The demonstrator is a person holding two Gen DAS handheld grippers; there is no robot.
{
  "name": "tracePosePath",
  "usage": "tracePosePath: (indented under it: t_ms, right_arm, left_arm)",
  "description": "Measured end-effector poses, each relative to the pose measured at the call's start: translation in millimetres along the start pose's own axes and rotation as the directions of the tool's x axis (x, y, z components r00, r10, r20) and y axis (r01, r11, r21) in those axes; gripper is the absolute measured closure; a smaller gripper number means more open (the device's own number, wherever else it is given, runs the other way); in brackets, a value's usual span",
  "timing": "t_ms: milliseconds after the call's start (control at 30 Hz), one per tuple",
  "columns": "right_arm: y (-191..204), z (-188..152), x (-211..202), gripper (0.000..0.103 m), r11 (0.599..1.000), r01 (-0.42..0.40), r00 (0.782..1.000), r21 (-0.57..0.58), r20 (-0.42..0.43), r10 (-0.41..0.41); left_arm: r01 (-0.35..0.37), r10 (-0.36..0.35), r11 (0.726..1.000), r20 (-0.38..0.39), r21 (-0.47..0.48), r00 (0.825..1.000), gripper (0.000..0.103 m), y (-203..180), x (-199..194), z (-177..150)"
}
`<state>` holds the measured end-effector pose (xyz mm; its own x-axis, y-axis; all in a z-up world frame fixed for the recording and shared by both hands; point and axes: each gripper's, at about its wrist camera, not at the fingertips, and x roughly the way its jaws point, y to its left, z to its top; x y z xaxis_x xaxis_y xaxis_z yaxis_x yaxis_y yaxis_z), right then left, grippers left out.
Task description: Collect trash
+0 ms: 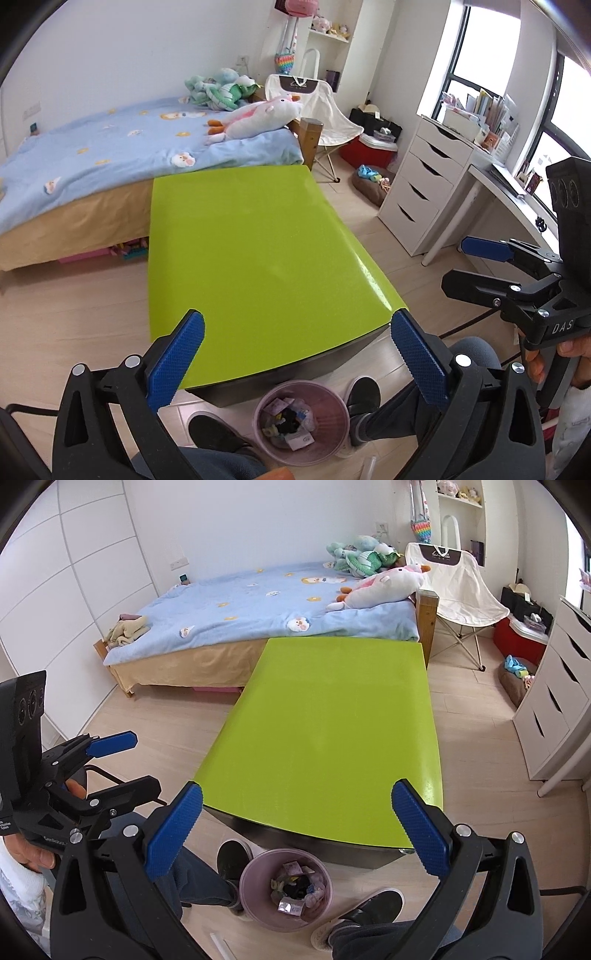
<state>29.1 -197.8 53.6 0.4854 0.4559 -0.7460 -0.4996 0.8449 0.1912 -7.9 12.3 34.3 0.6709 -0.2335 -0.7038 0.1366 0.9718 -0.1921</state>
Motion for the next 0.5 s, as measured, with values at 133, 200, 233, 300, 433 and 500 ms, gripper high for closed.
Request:
tracePosePath:
  t_ms: [133, 200, 233, 300, 433, 500]
  right_arm:
    - [-1.6, -1.4, 2.7, 0.003, 1.0, -0.004, 1.0, 0.005, -0.01, 0.004]
    - [-2.0, -2.0, 4.0, 0.003, 1.0, -0.007, 1.0, 0.007, -0.015, 0.007]
    - [-3.0, -2.5, 4.6, 0.003, 1.0, -0.007, 1.0, 0.009, -0.018, 0.007]
    - [-3.5, -2.6, 4.5, 0.003, 1.0, -0.007, 1.0, 0.011, -0.019, 0.007]
    - [-4.3, -1.9, 5.3, 0.003, 1.0, -0.008, 1.0, 0.015, -0.02, 0.008]
    - [-4.4, -2.0, 5.3, 0.003, 1.0, -0.009, 1.0, 0.014, -0.02, 0.009]
  left_arm:
    - [0.009, -0.009, 1.0, -0.013, -0.011, 1.0, 0.006, 1.7, 1.7, -0.2]
    - [0.008, -0.008, 1.0, -0.014, -0.011, 1.0, 0.006, 2.7, 1.5, -0.1]
    - [0.009, -0.009, 1.0, -0.014, -0.012, 1.0, 0.006, 2.9, 1.3, -0.2]
    - [0.015, -0.015, 1.0, -0.012, -0.014, 1.0, 0.006, 2.9, 0.9, -0.2]
    - [-0.03, 0.03, 1.0, 0.014, -0.001, 0.999, 0.006, 0.6, -3.4, -0.1]
    - [-0.022, 0.022, 1.0, 0.019, -0.003, 1.0, 0.006, 0.0, -4.6, 0.9]
